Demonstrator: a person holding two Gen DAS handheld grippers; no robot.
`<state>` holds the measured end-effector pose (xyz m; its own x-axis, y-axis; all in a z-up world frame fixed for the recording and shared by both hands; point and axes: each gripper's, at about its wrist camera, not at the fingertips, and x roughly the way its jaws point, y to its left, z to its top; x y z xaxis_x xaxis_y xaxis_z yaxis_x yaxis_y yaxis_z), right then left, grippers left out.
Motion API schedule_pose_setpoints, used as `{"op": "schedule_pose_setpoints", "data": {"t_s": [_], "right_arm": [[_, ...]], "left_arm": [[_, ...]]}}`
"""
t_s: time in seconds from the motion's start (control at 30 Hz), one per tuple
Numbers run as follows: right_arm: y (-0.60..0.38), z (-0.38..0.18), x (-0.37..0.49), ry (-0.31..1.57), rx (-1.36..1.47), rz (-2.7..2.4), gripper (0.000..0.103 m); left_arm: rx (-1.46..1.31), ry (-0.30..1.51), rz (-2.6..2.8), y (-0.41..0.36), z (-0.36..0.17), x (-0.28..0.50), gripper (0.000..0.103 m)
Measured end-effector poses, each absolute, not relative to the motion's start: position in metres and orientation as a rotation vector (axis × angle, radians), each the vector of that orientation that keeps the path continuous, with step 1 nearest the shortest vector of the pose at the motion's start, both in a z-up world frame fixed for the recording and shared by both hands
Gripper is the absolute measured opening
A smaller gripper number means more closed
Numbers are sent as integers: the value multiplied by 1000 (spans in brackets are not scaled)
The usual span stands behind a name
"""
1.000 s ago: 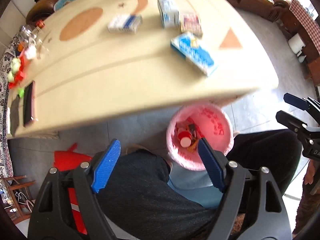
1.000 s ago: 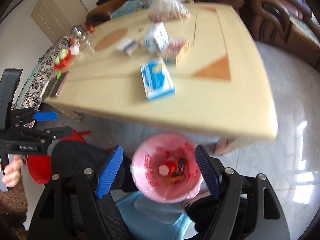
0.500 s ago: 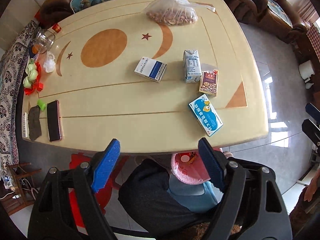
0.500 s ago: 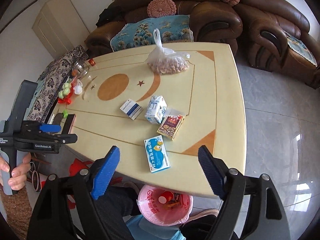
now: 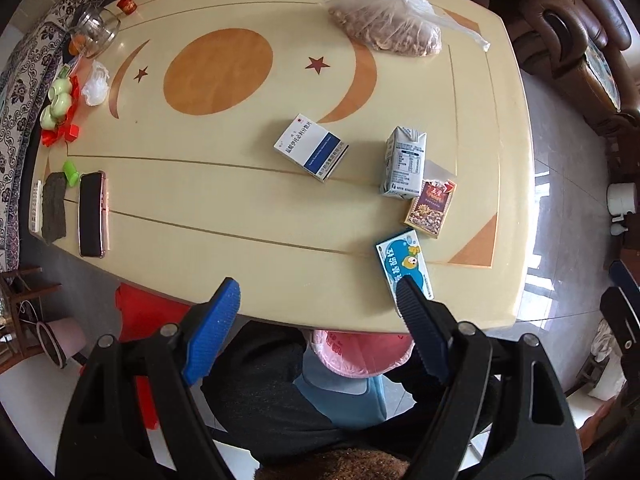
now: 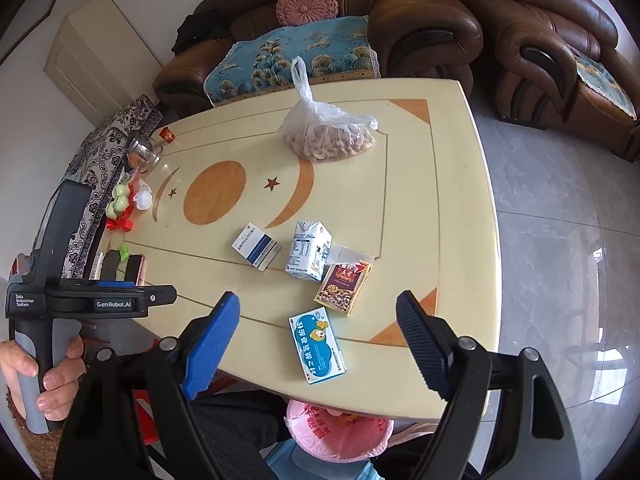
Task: Collect trash
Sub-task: 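Raise both open tools from the bin back over the table, then close the left tool on the white-blue medicine box while the right tool grasps the purple snack box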
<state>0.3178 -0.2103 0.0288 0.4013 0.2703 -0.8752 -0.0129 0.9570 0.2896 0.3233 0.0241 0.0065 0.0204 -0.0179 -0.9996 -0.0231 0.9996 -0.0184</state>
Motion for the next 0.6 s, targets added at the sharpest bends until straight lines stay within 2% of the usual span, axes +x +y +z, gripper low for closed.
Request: {"op": "schedule_pose_setpoints", "data": {"t_s": [0.27, 0.6], "right_arm": [[-201, -11, 349, 1230, 244, 176, 79], [-194, -87, 376, 1370, 256, 173, 79]], "left_arm": [[-88, 1610, 18, 23, -23, 352, 78], [-157, 1724, 49, 34, -88, 386, 79]]}}
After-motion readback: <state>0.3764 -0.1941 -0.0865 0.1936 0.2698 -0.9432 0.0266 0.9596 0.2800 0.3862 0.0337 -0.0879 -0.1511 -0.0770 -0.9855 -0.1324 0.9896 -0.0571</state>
